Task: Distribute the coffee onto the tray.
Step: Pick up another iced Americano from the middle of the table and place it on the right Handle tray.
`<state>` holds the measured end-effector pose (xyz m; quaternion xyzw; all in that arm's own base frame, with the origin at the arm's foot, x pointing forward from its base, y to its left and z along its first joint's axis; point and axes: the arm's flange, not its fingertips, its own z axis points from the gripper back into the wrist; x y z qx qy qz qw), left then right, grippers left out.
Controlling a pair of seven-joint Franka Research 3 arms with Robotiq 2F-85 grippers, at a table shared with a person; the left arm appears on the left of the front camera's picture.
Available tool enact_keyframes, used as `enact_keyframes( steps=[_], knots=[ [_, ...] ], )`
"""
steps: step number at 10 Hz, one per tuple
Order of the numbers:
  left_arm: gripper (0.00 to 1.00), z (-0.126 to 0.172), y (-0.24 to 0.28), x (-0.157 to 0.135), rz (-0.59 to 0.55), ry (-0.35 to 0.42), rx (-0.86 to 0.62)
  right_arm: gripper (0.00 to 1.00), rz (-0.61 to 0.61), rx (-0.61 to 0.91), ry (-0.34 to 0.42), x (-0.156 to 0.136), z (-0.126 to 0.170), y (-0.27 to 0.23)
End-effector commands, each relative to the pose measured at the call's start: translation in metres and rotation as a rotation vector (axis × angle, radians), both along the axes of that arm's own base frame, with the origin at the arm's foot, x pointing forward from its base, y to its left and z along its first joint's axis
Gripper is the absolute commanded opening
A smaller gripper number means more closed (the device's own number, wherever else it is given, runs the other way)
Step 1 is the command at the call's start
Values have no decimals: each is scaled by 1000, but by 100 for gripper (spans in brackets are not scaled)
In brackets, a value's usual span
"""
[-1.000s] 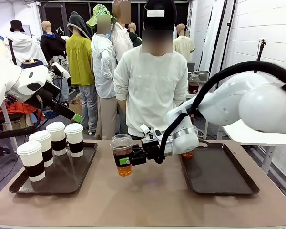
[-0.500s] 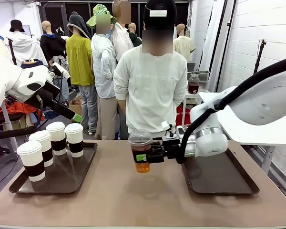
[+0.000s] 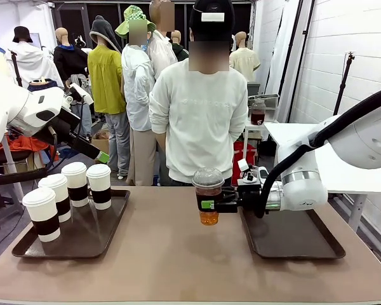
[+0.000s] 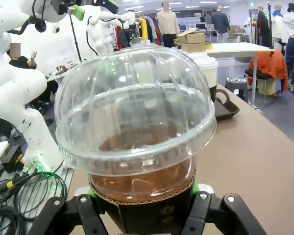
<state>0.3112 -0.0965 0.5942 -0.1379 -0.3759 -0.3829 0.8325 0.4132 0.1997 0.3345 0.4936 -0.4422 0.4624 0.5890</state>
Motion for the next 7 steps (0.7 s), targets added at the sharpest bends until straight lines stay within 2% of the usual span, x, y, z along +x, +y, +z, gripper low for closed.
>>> enact_keyframes(
  steps=[1, 5, 7],
  knots=[
    [100, 0, 2, 0, -22, 2, -5, 68, 0, 0, 0, 0, 0, 0],
    [100, 0, 2, 0, -22, 2, -5, 68, -1, -8, 4, 0, -3, -1],
    [100, 0, 2, 0, -22, 2, -5, 68, -25, -21, -18, -3, 1, -31]
  ],
)
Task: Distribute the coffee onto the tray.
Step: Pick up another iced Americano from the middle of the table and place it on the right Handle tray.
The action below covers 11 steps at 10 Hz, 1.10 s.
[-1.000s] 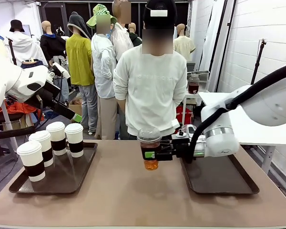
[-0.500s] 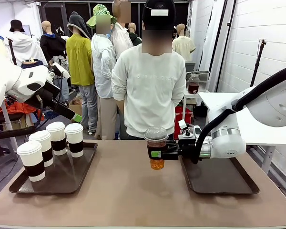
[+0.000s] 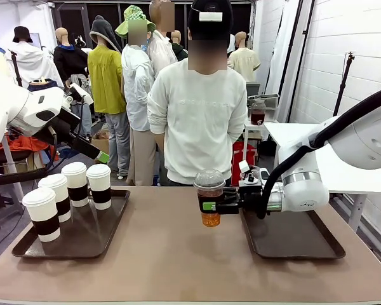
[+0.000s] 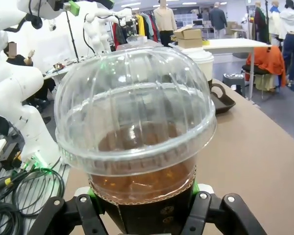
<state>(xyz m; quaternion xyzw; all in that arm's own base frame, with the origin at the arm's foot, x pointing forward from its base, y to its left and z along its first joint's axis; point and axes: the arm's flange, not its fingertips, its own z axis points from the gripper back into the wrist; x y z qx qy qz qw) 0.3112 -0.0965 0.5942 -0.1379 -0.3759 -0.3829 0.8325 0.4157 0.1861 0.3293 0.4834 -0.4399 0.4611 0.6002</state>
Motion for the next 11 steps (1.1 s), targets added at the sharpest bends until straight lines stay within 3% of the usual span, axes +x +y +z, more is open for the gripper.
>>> enact_keyframes(
  steps=[1, 7, 11],
  knots=[
    [100, 0, 2, 0, -22, 2, -5, 68, -27, 14, -23, -10, 7, -32],
    [100, 0, 2, 0, -22, 2, -5, 68, -176, 37, -75, -21, 3, -121],
    [100, 0, 2, 0, -22, 2, -5, 68, -278, 45, -88, -10, -20, -164]
  ],
)
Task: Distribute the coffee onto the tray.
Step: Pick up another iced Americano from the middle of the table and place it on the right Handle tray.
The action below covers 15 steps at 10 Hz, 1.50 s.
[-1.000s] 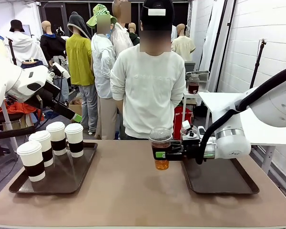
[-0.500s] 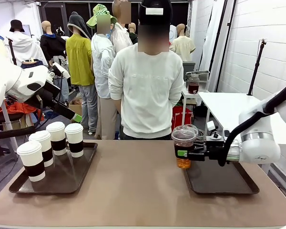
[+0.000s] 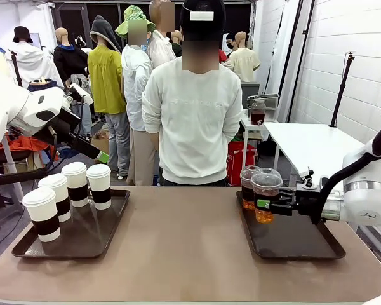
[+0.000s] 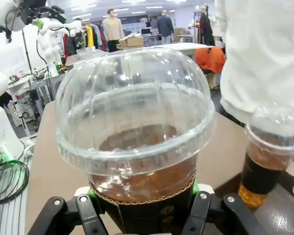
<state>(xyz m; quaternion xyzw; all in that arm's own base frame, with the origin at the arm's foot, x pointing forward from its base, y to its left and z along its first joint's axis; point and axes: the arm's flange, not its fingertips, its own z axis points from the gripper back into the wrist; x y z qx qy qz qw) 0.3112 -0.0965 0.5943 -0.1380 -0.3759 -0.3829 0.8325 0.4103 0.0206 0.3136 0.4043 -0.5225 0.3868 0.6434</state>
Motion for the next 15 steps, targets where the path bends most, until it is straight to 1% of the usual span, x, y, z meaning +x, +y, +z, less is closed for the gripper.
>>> enact_keyframes(
  steps=[1, 2, 3, 7, 10, 13, 15],
  knots=[
    [100, 0, 2, 0, -22, 2, -5, 68, -13, 33, -37, -1, -14, -3],
    [100, 0, 2, 0, -22, 2, -5, 68, -17, 48, -41, 2, -25, -7],
    [100, 0, 2, 0, -22, 2, -5, 68, -22, 63, -63, 3, -37, -9],
    [100, 0, 2, 0, -22, 2, -5, 68, -25, 117, -50, 7, -68, -18],
    [100, 0, 2, 0, -22, 2, -5, 68, -42, 115, -32, 14, -77, -19],
    [100, 0, 2, 0, -22, 2, -5, 68, -54, 89, 17, 20, -86, -17],
    [100, 0, 2, 0, -22, 2, -5, 68, -62, 81, 34, 23, -87, -16]
  ],
)
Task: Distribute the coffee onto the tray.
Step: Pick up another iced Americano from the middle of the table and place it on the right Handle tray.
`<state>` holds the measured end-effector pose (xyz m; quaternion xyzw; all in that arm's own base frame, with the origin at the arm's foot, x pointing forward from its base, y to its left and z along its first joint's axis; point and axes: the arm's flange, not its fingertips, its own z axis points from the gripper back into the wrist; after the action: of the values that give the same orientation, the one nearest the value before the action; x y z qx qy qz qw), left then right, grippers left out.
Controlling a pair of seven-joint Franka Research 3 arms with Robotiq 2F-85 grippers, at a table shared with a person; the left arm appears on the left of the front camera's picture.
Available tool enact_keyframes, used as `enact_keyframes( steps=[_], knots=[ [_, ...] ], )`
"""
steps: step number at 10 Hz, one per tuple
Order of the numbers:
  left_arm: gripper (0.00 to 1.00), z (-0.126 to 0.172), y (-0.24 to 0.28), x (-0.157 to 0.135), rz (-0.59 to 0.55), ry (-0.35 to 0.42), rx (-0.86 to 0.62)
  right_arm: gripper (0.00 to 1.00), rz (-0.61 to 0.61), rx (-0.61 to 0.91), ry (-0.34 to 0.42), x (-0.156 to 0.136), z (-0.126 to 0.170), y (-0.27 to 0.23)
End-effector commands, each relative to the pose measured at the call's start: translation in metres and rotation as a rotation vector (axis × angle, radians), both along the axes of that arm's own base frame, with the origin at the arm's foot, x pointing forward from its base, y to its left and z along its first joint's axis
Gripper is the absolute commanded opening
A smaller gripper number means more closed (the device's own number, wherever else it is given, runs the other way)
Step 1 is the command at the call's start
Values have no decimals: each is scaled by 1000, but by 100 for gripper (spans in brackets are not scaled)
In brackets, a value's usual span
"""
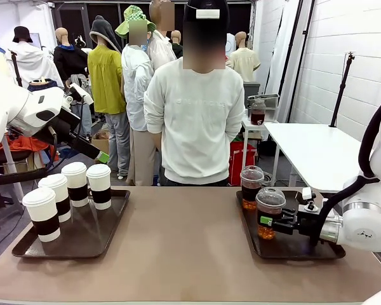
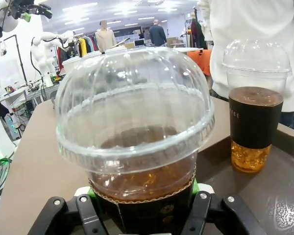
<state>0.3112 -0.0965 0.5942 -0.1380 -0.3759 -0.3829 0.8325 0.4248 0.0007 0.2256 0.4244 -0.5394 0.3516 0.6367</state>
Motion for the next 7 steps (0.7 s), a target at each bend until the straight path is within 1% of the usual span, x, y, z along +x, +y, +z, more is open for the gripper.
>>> enact_keyframes(
  steps=[1, 2, 3, 7],
  knots=[
    [100, 0, 2, 0, -22, 2, -5, 68, -34, -9, 35, 9, 0, 4],
    [100, 0, 2, 0, -22, 2, -5, 88, -30, -12, 57, 8, 0, 4],
    [100, 0, 2, 0, -22, 2, -5, 100, -29, -16, 82, 6, 2, 4],
    [100, 0, 2, 0, -22, 2, -5, 100, -62, -31, 119, -7, 13, -2]
  ],
)
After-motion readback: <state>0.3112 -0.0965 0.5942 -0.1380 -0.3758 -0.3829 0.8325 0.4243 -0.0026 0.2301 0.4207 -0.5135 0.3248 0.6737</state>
